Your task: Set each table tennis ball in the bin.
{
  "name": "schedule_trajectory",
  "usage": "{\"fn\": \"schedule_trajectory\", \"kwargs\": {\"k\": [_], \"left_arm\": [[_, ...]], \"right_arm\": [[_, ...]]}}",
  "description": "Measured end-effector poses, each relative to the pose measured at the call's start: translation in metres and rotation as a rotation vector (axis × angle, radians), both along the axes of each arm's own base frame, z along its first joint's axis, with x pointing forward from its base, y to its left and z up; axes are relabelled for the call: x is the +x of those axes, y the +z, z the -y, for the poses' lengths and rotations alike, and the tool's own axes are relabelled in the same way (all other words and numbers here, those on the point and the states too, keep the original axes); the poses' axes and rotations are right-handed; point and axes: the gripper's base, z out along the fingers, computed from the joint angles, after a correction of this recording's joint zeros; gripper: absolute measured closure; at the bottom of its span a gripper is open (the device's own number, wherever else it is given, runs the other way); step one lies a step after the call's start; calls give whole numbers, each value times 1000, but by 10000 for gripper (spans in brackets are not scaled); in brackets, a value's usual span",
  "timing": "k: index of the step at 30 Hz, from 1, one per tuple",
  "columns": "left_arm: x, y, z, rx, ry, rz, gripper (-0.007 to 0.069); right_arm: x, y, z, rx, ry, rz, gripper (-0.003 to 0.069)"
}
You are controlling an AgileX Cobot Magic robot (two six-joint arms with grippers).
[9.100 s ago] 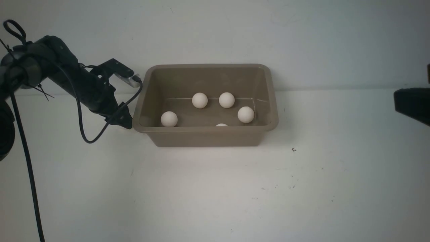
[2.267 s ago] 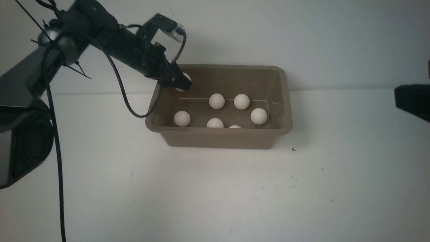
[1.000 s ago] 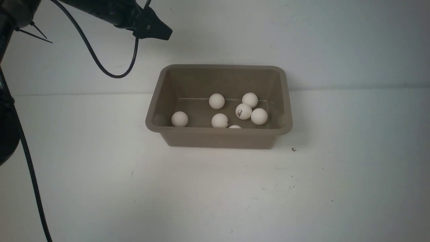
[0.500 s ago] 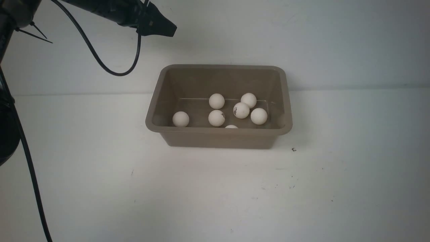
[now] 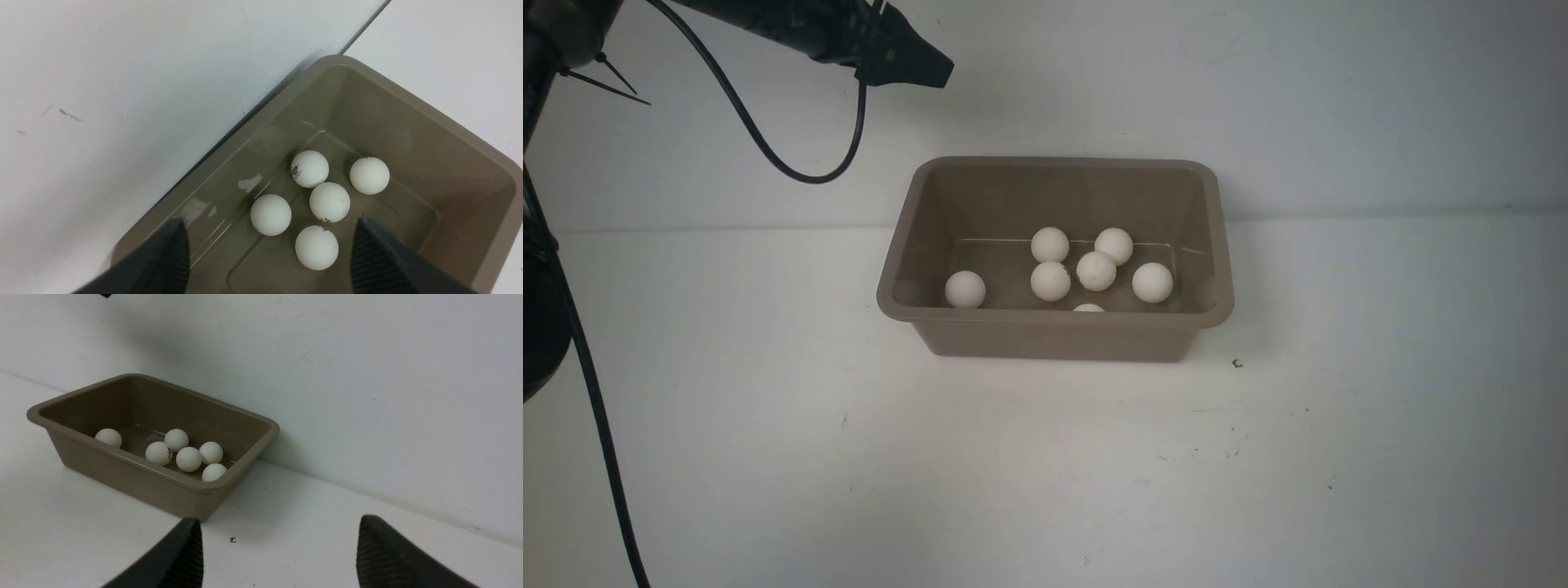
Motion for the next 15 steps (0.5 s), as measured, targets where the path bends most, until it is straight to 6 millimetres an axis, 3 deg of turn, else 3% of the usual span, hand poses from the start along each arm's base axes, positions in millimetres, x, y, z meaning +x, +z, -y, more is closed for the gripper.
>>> {"fn": "schedule_trajectory", "kwargs": {"k": [7, 15], "left_arm": [[-1, 5, 4, -77, -18, -1, 146], [-1, 6, 5, -86, -19, -2, 146]], "right_arm": [[-6, -7, 1, -8, 8, -14, 197], [-12, -58, 10, -147, -93, -57, 197]]}}
